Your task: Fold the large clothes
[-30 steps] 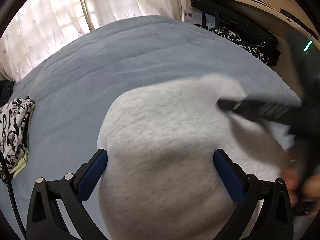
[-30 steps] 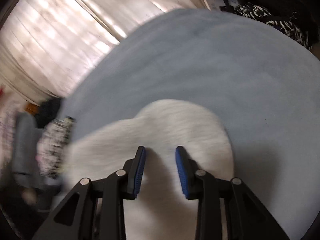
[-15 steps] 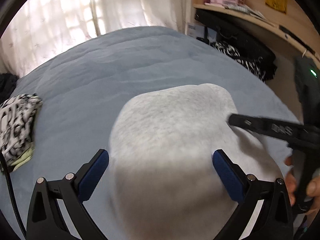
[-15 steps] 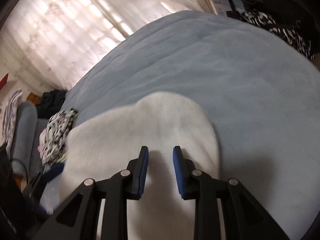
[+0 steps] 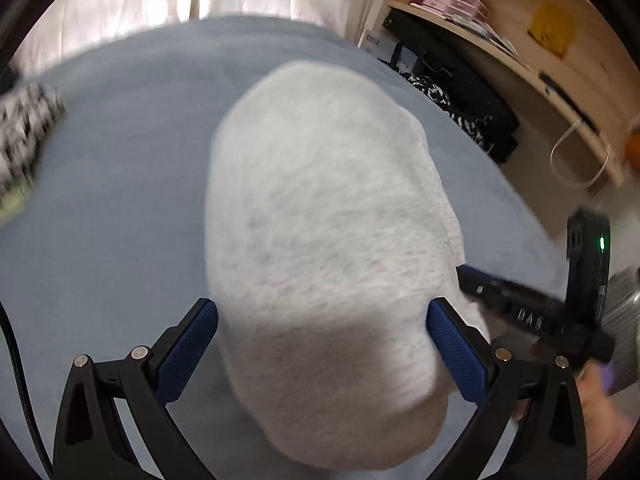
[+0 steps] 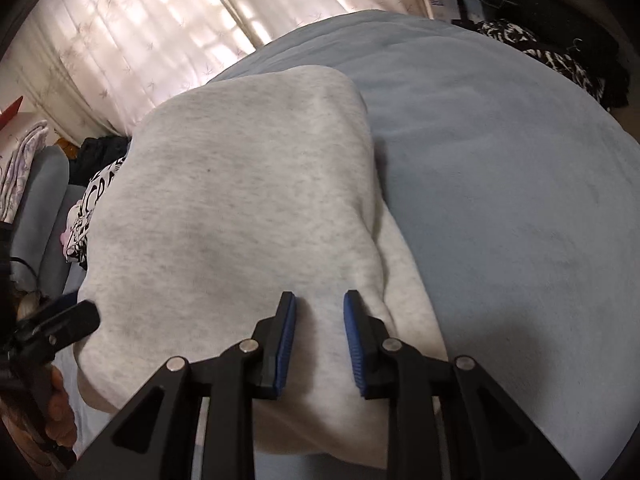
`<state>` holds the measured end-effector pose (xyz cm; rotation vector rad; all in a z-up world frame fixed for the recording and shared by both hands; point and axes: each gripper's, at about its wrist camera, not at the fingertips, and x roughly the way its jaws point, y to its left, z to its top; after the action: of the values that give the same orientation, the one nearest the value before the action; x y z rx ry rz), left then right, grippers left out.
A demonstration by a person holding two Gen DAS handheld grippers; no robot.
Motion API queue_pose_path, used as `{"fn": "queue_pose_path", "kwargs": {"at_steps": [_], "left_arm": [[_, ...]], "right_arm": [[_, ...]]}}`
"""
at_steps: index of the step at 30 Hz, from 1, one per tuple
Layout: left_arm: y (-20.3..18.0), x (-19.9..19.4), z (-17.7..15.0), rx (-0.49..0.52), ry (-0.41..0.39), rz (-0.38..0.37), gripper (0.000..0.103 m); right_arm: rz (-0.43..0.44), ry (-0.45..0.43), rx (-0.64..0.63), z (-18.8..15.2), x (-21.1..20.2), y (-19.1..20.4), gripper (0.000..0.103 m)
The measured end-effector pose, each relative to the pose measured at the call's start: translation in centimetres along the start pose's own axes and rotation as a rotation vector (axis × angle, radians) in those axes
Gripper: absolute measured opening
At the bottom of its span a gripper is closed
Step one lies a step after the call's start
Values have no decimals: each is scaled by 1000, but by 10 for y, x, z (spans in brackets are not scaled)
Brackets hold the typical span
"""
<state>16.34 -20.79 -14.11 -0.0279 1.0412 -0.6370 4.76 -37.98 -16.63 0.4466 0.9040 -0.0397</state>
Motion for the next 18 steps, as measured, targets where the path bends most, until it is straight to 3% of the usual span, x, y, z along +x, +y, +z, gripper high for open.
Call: {"fn": "queue_pose_path", "kwargs": {"at_steps": [11,15,16,18], "left_arm": [[21,-21,0,-78,6,-39,102],[45,-40,8,-169,-42,-130,102],[51,-39,9,-189,-38,-118,101],[59,-27,10,-203,4,-65,90]], "right_arm": [[-33,44,-16,8,-11,13,26],[-18,54,6,9,-13,8,26],[-18,54,4,10,-12,7,26],[-22,53,6,9,-10,7,26]]}}
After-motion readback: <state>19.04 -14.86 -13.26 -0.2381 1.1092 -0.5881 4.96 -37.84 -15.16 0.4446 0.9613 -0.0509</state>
